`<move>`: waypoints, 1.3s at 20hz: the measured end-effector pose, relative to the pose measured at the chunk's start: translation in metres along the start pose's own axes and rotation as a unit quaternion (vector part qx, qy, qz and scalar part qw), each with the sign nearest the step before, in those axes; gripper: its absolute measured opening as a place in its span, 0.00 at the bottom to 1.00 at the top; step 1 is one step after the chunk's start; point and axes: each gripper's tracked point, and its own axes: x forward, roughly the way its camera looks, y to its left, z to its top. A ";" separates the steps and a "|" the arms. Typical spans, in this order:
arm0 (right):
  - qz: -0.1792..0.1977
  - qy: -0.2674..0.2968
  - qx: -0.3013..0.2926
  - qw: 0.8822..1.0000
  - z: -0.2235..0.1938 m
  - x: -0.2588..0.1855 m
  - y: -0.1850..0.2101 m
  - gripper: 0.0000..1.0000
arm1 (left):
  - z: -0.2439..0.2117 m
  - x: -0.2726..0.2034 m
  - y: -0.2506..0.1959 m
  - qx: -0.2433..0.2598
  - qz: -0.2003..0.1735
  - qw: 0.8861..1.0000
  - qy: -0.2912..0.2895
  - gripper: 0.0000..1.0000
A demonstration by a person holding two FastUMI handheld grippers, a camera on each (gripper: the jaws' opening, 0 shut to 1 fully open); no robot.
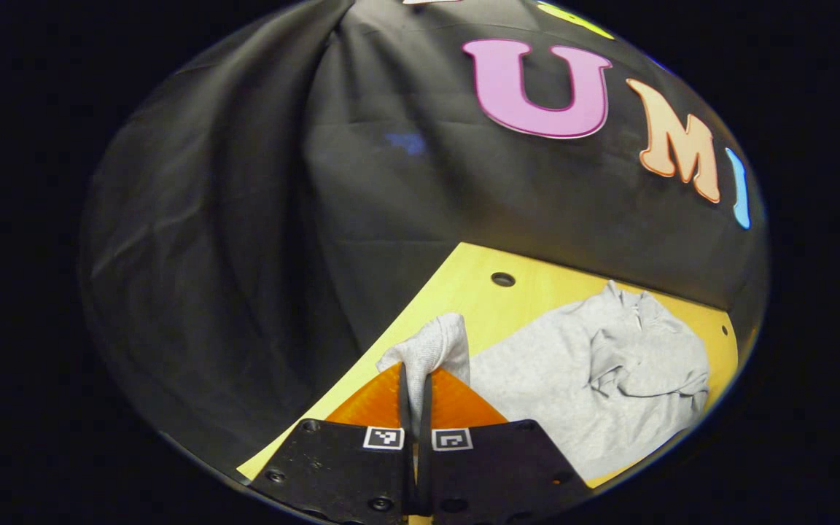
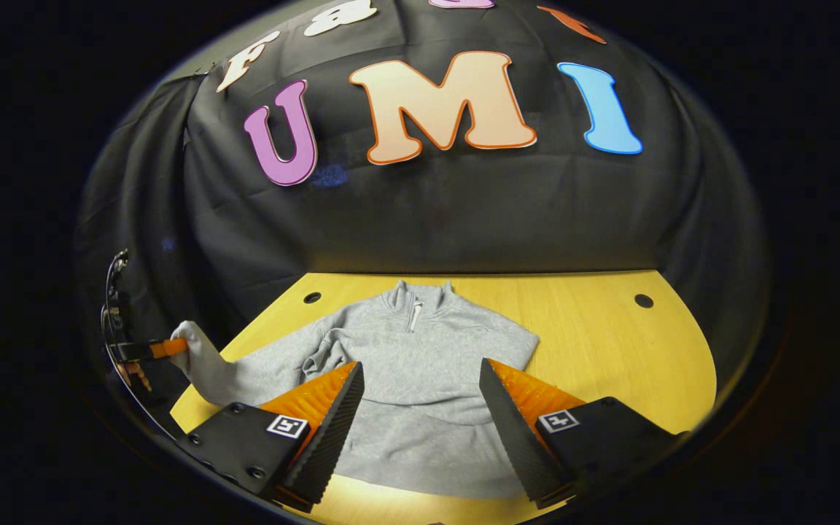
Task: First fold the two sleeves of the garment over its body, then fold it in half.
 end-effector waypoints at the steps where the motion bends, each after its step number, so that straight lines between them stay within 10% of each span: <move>1: -0.004 0.001 0.004 1.000 -0.004 -0.004 -0.005 0.99 | 0.007 0.003 -0.015 0.003 -0.011 1.000 -0.004 0.00; 14: -0.049 0.003 0.053 0.997 -0.034 -0.049 -0.078 0.99 | 0.080 0.009 -0.227 0.078 -0.149 0.984 -0.059 0.00; 26: -0.080 0.008 0.070 0.994 -0.051 -0.082 -0.143 0.99 | 0.060 -0.011 -0.438 0.124 -0.279 0.951 -0.051 0.00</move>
